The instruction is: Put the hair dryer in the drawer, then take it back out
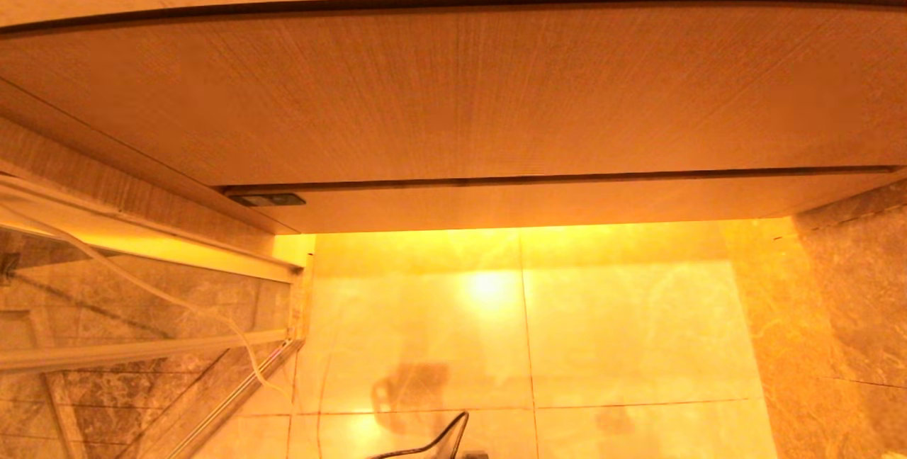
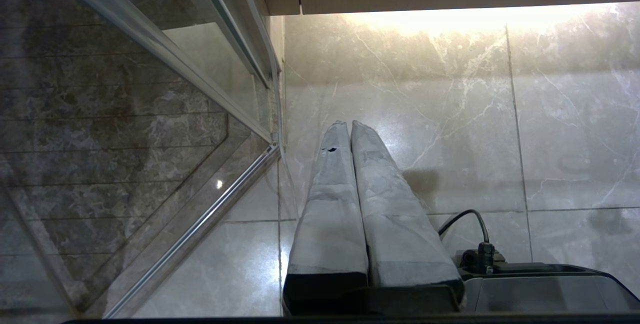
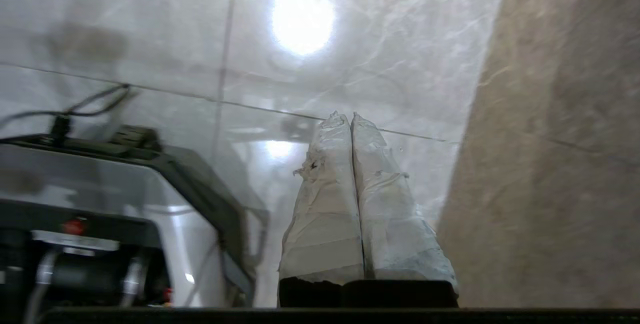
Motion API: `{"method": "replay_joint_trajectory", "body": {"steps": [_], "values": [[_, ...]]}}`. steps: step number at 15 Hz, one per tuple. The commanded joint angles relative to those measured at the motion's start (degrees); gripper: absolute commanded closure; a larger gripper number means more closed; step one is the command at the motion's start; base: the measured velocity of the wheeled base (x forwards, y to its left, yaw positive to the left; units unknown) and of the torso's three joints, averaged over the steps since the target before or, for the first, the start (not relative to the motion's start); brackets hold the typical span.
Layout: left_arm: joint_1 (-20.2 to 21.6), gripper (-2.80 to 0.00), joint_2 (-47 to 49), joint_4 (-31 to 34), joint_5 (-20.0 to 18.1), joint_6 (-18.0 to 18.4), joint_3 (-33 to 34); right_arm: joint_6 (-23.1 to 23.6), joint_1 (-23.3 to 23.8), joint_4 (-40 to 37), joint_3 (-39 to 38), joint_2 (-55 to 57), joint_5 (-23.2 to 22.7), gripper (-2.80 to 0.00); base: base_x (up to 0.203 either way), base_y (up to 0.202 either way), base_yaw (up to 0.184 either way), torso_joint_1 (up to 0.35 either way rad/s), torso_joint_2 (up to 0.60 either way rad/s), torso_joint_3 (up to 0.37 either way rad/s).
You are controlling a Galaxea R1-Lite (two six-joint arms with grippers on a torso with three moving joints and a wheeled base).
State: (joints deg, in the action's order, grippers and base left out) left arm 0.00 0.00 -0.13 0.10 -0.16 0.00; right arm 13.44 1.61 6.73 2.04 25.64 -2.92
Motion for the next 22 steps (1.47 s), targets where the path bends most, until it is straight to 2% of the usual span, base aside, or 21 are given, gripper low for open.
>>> {"method": "replay_joint_trajectory", "body": {"steps": [1,2,4,7,11,13,14,17,20,22], "values": [[0.00,0.00,0.00,-0.04,-0.01,-0.02,0.00,-2.09,-2.63,-4.06,-0.81,-10.69,0.39,0.00,0.000,0.000,0.000,0.000,0.00,0.000],[0.00,0.00,0.00,-0.04,-0.01,-0.02,0.00,-2.89,-2.96,-6.37,-0.27,-13.22,0.30,0.00,0.000,0.000,0.000,0.000,0.00,0.000],[0.00,0.00,0.00,-0.04,-0.01,-0.02,0.00,-4.42,-2.22,-8.16,0.69,-17.87,-4.58,0.00,0.000,0.000,0.000,0.000,0.00,0.000],[0.00,0.00,0.00,-0.04,-0.01,-0.02,0.00,-2.41,-1.83,-17.32,3.20,-23.55,-1.62,0.00,0.000,0.000,0.000,0.000,0.00,0.000],[0.00,0.00,0.00,-0.04,-0.01,-0.02,0.00,-5.50,-1.79,-13.53,1.75,-25.62,1.23,0.00,0.000,0.000,0.000,0.000,0.00,0.000],[0.00,0.00,0.00,-0.04,-0.01,-0.02,0.00,-8.13,-1.80,-3.70,-1.11,-25.60,2.17,0.00,0.000,0.000,0.000,0.000,0.00,0.000],[0.00,0.00,0.00,-0.04,-0.01,-0.02,0.00,-9.06,-1.79,-2.83,-1.59,-25.61,2.38,0.00,0.000,0.000,0.000,0.000,0.00,0.000],[0.00,0.00,0.00,-0.04,-0.01,-0.02,0.00,-10.91,-1.79,-6.15,-2.13,-25.58,2.80,0.00,0.000,0.000,0.000,0.000,0.00,0.000],[0.00,0.00,0.00,-0.04,-0.01,-0.02,0.00,-15.87,-1.79,-6.64,-2.13,-25.46,3.35,0.00,0.000,0.000,0.000,0.000,0.00,0.000],[0.00,0.00,0.00,-0.04,-0.01,-0.02,0.00,-16.08,-1.79,-6.65,-2.13,-25.46,3.36,0.00,0.000,0.000,0.000,0.000,0.00,0.000]]}}
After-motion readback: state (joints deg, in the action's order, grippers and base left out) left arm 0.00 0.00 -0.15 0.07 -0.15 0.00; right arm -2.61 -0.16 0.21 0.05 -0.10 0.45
